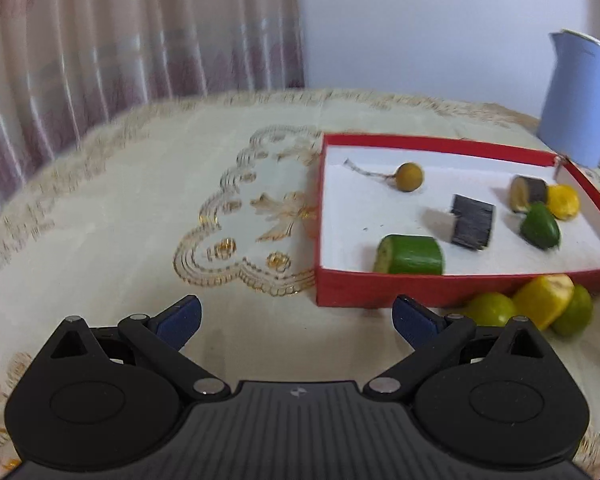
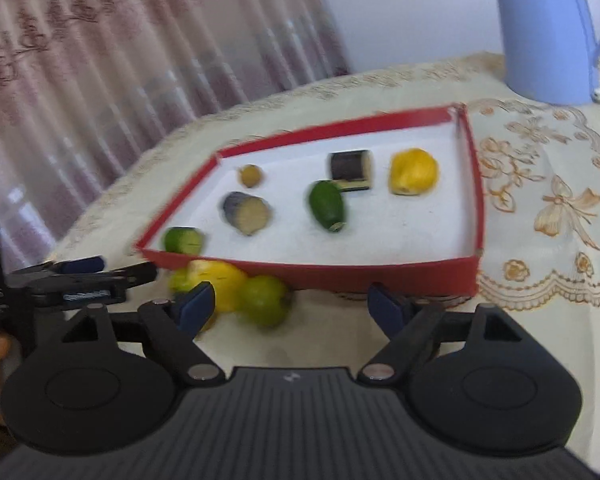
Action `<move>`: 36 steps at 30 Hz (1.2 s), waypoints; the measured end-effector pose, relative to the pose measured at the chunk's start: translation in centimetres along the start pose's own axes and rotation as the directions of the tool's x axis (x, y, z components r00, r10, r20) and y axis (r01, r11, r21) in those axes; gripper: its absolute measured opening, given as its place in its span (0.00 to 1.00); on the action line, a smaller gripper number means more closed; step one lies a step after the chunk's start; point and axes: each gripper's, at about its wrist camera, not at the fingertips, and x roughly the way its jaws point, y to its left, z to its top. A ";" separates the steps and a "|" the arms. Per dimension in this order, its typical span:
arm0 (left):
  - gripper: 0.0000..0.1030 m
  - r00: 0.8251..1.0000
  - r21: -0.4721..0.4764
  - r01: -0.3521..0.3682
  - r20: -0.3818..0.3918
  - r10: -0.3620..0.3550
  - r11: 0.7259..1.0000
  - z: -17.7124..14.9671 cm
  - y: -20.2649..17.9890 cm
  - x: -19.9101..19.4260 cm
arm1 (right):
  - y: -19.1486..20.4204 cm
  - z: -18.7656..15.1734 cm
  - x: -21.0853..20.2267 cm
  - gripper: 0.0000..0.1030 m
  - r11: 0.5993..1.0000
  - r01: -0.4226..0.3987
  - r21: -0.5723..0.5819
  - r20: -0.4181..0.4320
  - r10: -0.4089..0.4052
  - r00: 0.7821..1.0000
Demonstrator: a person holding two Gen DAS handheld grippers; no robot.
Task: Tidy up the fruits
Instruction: 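Move the left gripper toward the green lime beside the yellow pepper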
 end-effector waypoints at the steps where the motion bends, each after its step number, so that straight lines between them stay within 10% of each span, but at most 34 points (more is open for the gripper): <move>1: 0.99 1.000 -0.029 0.010 -0.014 -0.010 1.000 0.2 0.4 0.4 | -0.3 0.3 0.3 0.82 1.000 -0.005 0.021 0.006 0.005 1.000; 8: 0.99 0.998 -0.073 0.039 -0.051 -0.043 0.997 0.9 0.7 1.4 | -1.1 0.7 0.5 0.81 0.997 0.045 0.059 0.076 -0.049 0.996; 14: 0.99 0.999 -0.064 0.011 0.041 -0.008 0.998 0.2 1.0 -1.5 | 5.0 -2.5 -2.8 0.81 0.905 0.262 -0.336 0.209 -0.200 0.957; 18: 0.99 0.999 -0.070 0.031 0.039 -0.028 0.997 -0.1 1.0 -2.3 | 7.7 -3.7 -2.0 0.75 0.837 0.244 -0.490 0.180 -0.176 0.968; 23: 0.99 0.999 -0.017 0.009 0.035 -0.009 1.000 -0.8 0.5 -2.8 | 7.4 -3.1 0.1 0.40 0.873 0.177 -0.455 0.086 -0.155 0.984; 36: 0.99 0.997 0.104 0.031 0.064 -0.037 0.994 -1.5 -1.2 -3.6 | 7.3 -3.7 0.5 0.32 0.860 0.249 -0.445 0.104 -0.227 0.968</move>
